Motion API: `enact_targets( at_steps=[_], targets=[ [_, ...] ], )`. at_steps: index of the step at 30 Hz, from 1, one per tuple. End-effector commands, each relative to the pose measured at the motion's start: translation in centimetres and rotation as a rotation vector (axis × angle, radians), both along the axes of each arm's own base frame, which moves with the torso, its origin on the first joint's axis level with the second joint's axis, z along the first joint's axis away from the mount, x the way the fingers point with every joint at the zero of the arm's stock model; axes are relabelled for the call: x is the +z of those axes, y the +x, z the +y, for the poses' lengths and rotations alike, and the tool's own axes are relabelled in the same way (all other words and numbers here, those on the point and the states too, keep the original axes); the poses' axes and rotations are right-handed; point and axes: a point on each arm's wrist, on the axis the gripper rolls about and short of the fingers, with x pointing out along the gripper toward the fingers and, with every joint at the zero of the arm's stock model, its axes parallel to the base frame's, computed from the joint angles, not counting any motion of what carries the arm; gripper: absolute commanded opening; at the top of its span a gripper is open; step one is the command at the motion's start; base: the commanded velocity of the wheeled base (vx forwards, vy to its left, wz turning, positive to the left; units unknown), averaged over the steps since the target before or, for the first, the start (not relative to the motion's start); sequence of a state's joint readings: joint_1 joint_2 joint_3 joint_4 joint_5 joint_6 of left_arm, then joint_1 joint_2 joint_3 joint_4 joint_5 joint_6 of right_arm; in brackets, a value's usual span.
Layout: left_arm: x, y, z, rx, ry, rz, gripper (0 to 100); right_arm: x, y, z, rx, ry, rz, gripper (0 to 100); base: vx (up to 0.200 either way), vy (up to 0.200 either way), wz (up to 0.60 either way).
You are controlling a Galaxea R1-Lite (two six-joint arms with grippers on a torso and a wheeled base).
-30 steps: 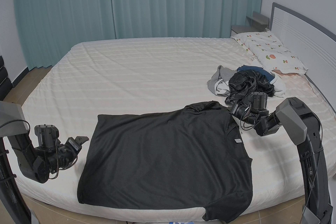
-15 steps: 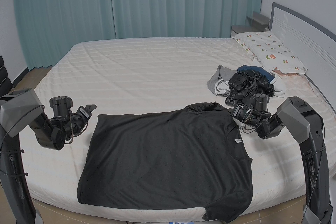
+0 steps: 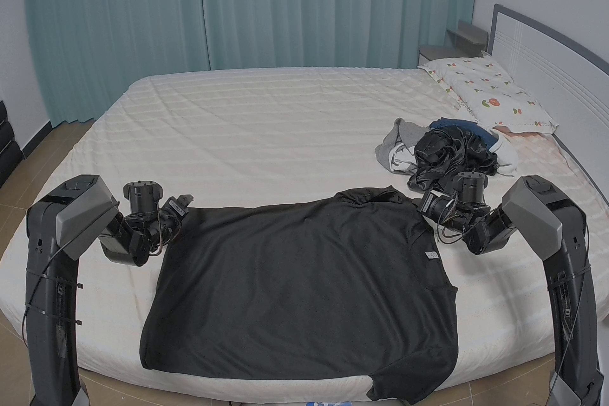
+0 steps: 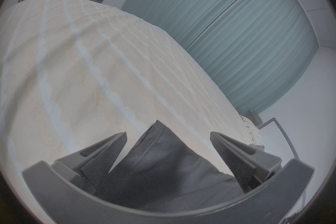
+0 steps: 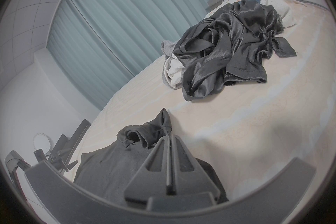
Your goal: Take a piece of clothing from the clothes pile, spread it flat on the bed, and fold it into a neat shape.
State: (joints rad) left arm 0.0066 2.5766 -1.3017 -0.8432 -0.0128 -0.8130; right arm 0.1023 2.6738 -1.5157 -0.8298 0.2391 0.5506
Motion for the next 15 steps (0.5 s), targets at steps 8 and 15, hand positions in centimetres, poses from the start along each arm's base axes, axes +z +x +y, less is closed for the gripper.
enact_targets(
  at_steps=[8, 15],
  targets=[
    [-0.8, 0.5, -0.1, 0.004, 0.022, -0.005, 0, 0.1, 0.0, -0.1, -0.001, 0.003, -0.013, 0, 0.0, 0.0, 0.0],
    [-0.2, 0.7, 0.3, 0.063, 0.039, -0.029, 0, 0.6, 0.0, -0.4, -0.01, 0.008, -0.054, 0, 0.0, 0.0, 0.0]
  ],
)
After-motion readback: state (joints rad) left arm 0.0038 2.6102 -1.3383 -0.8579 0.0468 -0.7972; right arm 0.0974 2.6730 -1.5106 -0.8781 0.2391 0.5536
